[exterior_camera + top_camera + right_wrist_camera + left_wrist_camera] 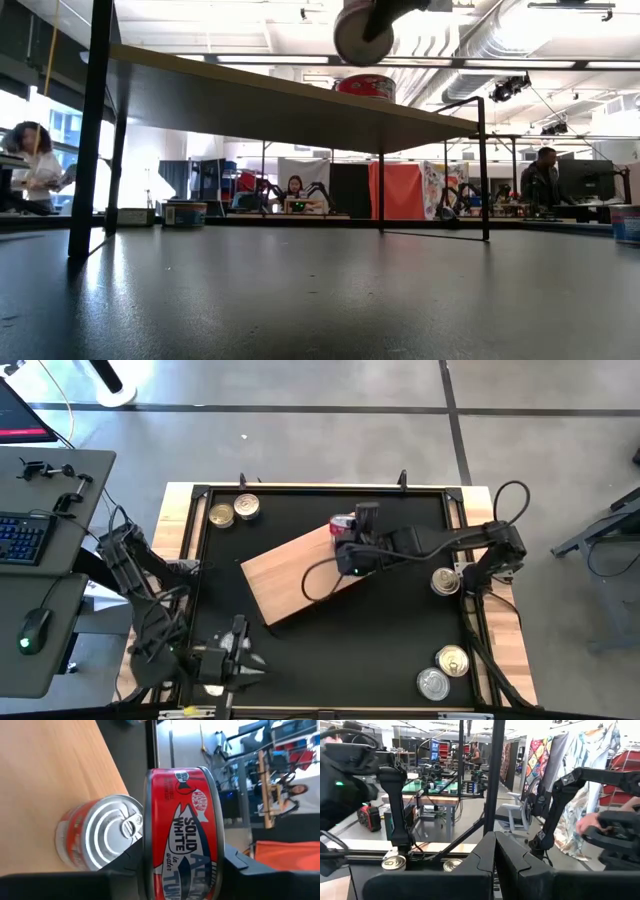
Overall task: Stack canned seafood by type on shelf
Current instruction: Stack the red tuna can on the top of the other red tuna cans on the shelf
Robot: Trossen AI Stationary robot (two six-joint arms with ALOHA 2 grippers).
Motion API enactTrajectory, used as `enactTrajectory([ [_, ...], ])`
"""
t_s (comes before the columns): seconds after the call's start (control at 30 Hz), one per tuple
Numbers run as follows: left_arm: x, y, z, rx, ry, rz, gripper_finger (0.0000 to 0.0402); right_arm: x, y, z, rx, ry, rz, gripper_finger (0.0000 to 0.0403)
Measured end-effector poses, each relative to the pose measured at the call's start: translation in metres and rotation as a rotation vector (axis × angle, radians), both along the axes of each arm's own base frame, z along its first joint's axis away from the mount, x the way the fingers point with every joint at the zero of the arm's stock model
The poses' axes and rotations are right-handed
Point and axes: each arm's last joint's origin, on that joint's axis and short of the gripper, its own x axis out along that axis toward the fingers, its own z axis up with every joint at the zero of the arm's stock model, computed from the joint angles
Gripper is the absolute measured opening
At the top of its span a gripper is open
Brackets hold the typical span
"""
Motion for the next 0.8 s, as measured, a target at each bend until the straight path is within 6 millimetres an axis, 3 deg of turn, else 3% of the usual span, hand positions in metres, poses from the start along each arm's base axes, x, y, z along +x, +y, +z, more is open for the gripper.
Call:
enactTrajectory([
  [0.33, -0.022, -0.015, -0.002, 0.002, 0.008, 0.056, 0.0, 0.011, -0.018, -0.016, 0.05, 0.072, -0.024, 0.0134],
  [0.47, -0.024, -0.016, -0.001, 0.001, 0.009, 0.057, 0.0, 0.018, -0.021, -0.025, 0.007, 0.121, -0.021, 0.0135],
  [0.8, -0.025, -0.017, -0.002, 0.01, 0.009, 0.055, 0.0, 0.018, -0.021, -0.025, -0.005, 0.124, -0.021, 0.0136],
])
